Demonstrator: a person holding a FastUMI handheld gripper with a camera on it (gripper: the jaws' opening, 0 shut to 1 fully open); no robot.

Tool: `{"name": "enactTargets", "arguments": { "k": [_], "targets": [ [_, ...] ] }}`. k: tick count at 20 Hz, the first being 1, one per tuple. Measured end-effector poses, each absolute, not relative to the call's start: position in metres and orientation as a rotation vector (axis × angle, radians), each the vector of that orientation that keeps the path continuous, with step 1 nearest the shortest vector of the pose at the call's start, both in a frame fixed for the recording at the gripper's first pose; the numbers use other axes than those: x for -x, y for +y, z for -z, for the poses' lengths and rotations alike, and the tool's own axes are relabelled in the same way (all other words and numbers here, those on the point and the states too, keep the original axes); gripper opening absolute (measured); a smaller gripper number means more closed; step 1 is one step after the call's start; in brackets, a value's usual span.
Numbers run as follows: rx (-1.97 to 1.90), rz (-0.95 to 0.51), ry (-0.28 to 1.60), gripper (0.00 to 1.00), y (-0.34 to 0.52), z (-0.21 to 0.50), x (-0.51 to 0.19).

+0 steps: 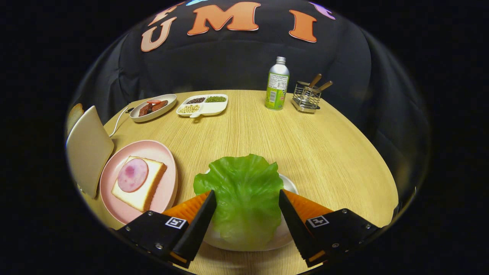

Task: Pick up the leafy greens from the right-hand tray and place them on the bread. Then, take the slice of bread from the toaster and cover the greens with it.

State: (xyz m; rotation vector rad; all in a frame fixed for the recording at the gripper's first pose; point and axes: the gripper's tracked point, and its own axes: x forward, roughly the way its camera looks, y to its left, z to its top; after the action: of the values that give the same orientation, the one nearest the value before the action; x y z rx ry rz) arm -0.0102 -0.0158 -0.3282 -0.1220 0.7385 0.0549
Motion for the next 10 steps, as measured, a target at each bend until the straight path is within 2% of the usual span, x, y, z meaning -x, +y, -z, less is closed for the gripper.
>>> {"name": "enactTargets", "arguments": {
  "k": [8, 10],
  "targets": [
    [0.092, -0.069, 0.773, 0.93, -0.0117, 0.3348, 0.0119],
    [0.083, -0.074, 0.778, 0.86, -0.0096, 0.3347, 0.0124]
  ]
}}
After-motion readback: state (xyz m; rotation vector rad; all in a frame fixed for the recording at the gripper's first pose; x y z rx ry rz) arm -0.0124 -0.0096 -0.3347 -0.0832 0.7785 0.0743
